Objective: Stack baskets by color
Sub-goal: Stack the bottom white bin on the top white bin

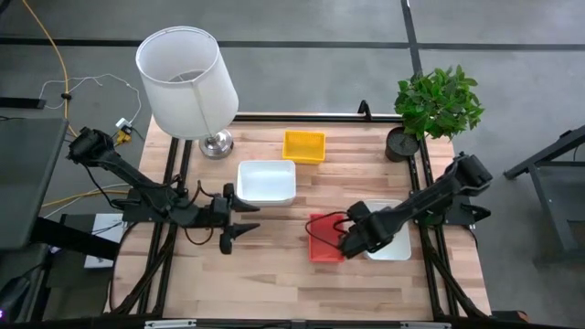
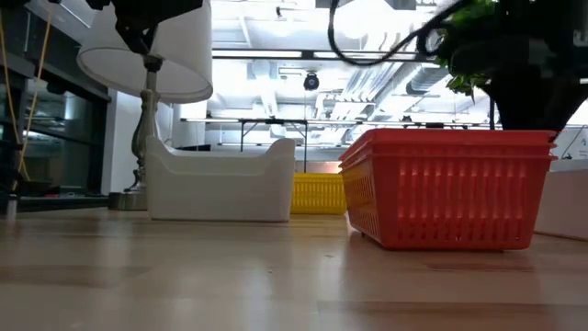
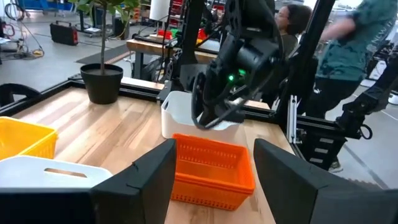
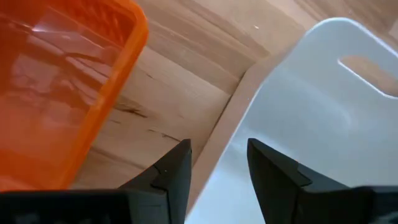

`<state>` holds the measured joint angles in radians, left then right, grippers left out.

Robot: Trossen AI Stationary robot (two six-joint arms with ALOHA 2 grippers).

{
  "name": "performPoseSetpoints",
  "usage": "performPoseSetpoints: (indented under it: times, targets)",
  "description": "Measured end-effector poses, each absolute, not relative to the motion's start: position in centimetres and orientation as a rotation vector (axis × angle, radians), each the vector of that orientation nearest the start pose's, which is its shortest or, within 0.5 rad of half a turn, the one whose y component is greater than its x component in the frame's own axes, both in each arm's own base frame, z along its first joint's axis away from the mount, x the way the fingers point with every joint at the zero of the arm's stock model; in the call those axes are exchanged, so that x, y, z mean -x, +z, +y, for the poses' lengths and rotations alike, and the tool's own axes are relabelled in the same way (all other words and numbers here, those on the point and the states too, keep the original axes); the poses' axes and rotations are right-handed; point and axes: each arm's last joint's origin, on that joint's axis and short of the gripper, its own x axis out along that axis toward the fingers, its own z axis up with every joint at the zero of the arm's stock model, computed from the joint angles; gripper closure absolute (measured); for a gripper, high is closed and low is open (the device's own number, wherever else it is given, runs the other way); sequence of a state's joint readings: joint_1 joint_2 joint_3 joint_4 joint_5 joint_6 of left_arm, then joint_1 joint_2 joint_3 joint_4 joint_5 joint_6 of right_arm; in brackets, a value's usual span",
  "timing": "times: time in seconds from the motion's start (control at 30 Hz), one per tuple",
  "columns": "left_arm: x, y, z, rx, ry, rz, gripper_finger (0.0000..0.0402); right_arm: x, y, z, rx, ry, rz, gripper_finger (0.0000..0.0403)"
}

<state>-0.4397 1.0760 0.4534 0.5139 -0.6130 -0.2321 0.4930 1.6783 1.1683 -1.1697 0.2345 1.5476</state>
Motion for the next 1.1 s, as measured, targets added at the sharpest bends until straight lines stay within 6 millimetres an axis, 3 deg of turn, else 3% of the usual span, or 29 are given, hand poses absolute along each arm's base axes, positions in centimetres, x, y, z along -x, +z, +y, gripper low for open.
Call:
performPoseSetpoints:
  times: [0.3, 0.87, 1.0, 1.1]
  targets:
    - [-20.5, 23.2, -8.1, 0.171, 0.143, 0.079, 0.0197, -25.6, 18.0, 13.0, -0.535, -1.031, 1.318, 0.0260]
    - [-20.4, 23.2, -8.5, 0.161, 0.131, 0.077, 0.0197, -24.2, 15.1, 12.2, -0.478, -1.115, 1.367, 0.0262]
    - [-20.3, 23.3, -8.4, 0.165, 0.128, 0.071, 0.0197, -24.2, 15.0, 12.2, -0.469, -1.109, 1.369, 0.0286]
    - [-20.2, 23.4, -8.5, 0.168, 0.119, 0.068, 0.0197, -24.2, 15.1, 12.2, -0.458, -1.096, 1.377, 0.0330]
